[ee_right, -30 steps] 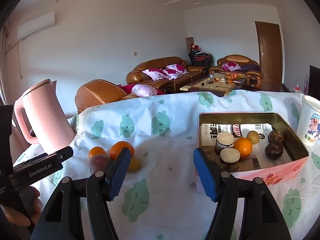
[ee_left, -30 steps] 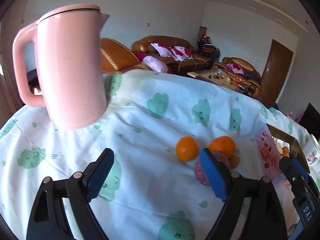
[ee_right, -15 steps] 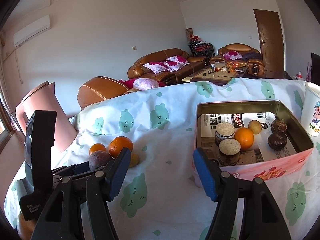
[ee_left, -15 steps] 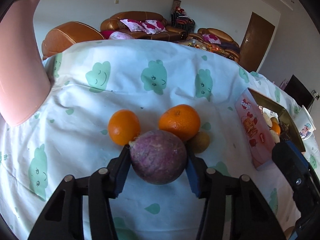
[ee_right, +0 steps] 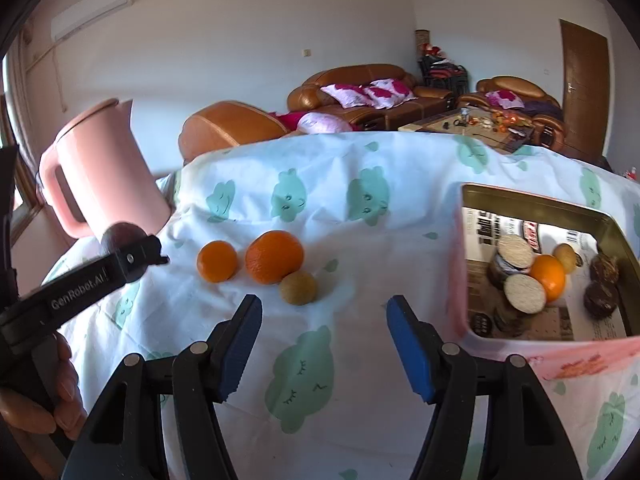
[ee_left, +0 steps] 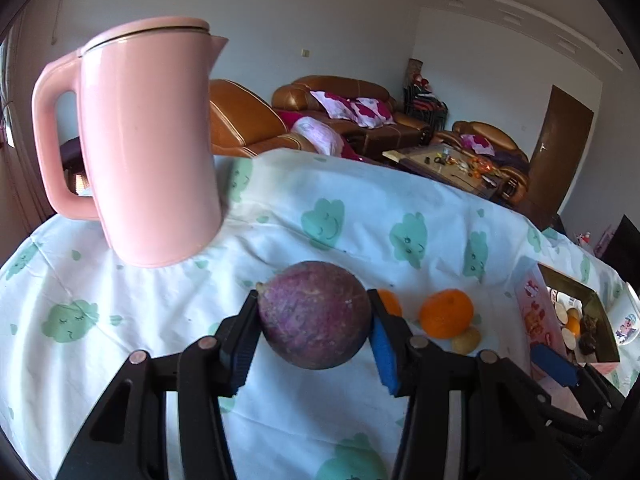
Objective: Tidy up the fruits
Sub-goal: 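Grasp the large purple-red fruit with the left tool while the right tool grasps a tan fruit, then carry the purple-red fruit over the tin with the left tool while the right tool carries the tan fruit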
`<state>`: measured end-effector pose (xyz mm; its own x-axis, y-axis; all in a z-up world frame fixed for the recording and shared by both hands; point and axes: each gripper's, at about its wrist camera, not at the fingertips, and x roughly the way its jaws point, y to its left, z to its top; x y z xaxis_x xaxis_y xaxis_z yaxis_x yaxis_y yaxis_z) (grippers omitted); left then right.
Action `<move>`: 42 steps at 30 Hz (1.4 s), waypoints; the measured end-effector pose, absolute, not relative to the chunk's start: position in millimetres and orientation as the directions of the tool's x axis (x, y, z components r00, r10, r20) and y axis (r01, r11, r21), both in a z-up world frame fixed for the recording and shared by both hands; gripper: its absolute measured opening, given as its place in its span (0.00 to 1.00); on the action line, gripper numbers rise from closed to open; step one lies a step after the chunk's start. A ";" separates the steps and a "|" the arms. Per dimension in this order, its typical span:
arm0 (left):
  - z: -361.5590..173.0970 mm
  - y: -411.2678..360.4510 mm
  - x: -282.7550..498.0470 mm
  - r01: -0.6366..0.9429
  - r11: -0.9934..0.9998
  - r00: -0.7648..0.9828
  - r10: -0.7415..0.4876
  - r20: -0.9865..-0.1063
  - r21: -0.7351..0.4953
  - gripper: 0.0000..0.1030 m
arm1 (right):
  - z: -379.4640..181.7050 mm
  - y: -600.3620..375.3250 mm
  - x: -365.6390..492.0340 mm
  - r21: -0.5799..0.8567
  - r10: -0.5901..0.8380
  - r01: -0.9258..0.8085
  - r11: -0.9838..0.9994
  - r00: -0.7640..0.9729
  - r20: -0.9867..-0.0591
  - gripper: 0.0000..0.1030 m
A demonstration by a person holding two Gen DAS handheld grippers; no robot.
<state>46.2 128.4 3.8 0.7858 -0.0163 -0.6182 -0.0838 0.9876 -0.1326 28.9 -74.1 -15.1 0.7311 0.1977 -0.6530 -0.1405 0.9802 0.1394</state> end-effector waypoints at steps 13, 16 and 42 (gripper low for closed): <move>-0.9 141.7 49.8 -0.127 0.984 0.778 0.021 -0.628 -0.125 0.50 | -41.9 -31.9 77.8 -0.002 0.138 -0.222 0.975 0.612 -0.779 0.29; -1.9 137.3 48.6 -0.117 0.987 0.783 0.023 -0.621 -0.110 0.50 | -41.0 -40.5 68.1 0.020 0.158 -0.227 0.974 0.610 -0.776 0.29; -4.6 35.1 12.7 0.098 0.992 0.833 -0.122 -0.540 -0.073 0.50 | 8.1 -136.6 -8.3 0.085 0.164 -0.142 0.986 0.805 -0.569 0.29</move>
